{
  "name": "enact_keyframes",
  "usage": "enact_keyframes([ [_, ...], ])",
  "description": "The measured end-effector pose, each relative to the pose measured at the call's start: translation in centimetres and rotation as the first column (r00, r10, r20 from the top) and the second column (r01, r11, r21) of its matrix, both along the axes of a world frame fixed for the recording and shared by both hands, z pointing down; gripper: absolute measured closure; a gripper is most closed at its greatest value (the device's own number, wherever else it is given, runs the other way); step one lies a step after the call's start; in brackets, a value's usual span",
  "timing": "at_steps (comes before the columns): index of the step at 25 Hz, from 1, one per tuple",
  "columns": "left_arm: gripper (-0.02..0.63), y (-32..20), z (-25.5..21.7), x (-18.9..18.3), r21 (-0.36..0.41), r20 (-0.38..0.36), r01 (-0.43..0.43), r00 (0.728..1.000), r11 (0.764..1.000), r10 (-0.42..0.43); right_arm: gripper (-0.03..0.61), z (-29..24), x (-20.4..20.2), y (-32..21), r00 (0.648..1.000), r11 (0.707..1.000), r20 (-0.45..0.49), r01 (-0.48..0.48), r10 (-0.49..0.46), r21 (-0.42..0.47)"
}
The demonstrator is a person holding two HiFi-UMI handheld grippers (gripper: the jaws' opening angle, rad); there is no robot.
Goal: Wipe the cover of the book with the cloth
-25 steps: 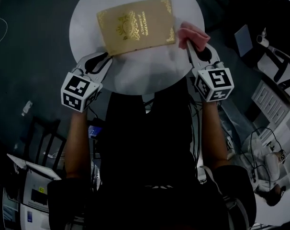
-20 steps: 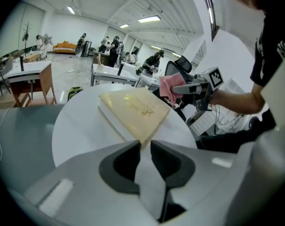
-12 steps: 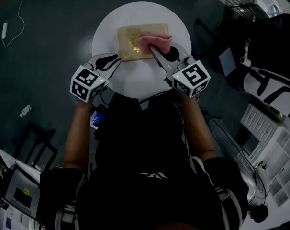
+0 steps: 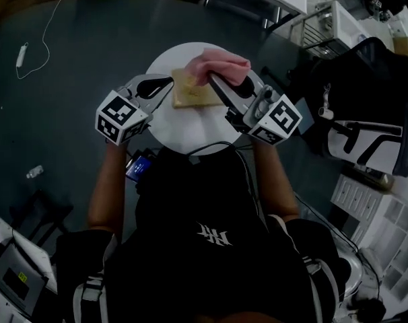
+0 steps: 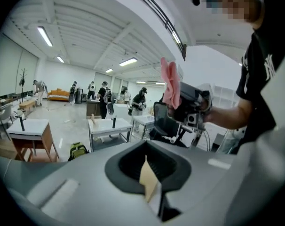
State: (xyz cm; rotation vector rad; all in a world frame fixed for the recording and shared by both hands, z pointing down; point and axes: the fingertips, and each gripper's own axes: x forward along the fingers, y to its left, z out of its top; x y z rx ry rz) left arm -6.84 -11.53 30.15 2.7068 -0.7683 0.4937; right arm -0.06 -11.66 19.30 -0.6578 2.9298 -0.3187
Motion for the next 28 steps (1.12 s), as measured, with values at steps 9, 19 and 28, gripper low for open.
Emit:
enact_keyframes([
  [9,0.612,5.0,-14.3,1.2,0.155,-0.249,0.086,0.968,0.984,-0.045,0.551,-9.3,2.9,7.3,0.993,0.992,0.099,0.046,-0.058,0.118],
  [19,0.611,19.1,-18.0,6.8,0.222,-0.263,0.035,0.965,0.975,0.025,0.551,-10.1,9.8,20.7,0.998,0.981,0.033,0.048,-0.055,0.187],
  [28,0.612,31.2,-16.3,10.4,0.179,-0.3,0.008,0.953,0.984,0.047,0.551,-8.8,13.3,32.9,0.985,0.976,0.114,0.104,-0.127,0.191],
])
